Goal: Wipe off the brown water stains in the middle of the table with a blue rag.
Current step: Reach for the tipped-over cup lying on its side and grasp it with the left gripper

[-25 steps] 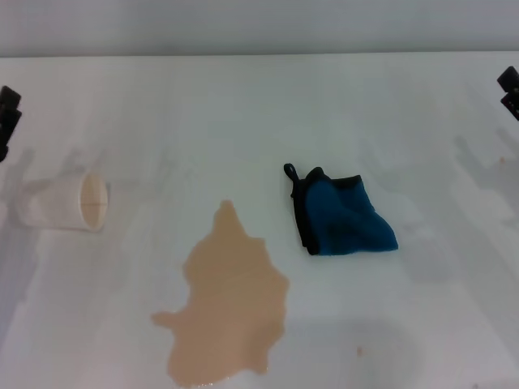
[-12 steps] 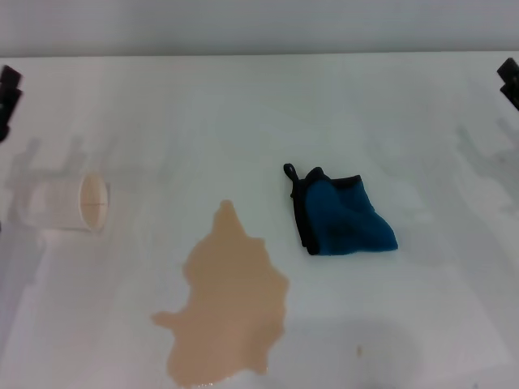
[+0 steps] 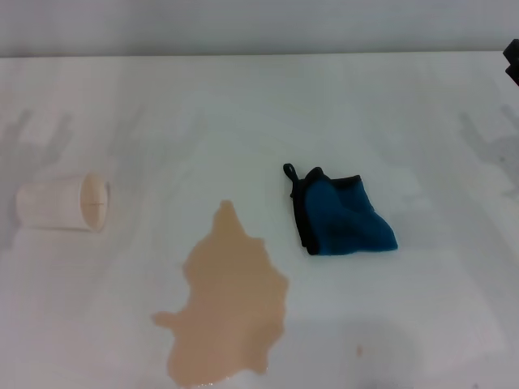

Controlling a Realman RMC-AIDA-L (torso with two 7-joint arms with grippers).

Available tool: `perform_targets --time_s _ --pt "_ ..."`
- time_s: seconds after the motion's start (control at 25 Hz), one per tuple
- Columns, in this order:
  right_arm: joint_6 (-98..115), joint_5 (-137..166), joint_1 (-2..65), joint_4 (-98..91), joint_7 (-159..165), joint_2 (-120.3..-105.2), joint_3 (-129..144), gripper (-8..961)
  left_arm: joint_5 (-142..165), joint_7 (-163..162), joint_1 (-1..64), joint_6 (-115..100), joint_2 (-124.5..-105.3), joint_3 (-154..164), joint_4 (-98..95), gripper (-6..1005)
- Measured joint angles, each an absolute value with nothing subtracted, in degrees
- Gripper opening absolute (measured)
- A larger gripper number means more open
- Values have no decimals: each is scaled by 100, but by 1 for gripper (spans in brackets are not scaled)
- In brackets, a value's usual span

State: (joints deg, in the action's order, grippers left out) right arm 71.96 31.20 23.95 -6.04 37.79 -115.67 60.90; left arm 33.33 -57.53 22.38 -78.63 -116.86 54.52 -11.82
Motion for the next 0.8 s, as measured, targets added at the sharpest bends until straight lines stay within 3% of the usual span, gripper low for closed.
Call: perform_targets --time_s 0.08,0.12,0.4,0.8 --pt "7155 3119 2407 -611 3779 -11567 6090 868 4020 -6615 2208 -7618 -11426 5470 -1732 834" --pt "7145 3119 2412 -612 3779 -11566 6090 868 4020 -6615 2208 -7618 -11426 5470 -1732 834" --pt "7127 3119 2389 -616 3814 -11562 6090 868 6416 -9409 2145 -7526 -10726 5446 -3428 832" --pt "7155 3120 2337 -615 3824 -11552 6091 869 8359 -10574 1848 -8457 -10206 5385 -5371 825"
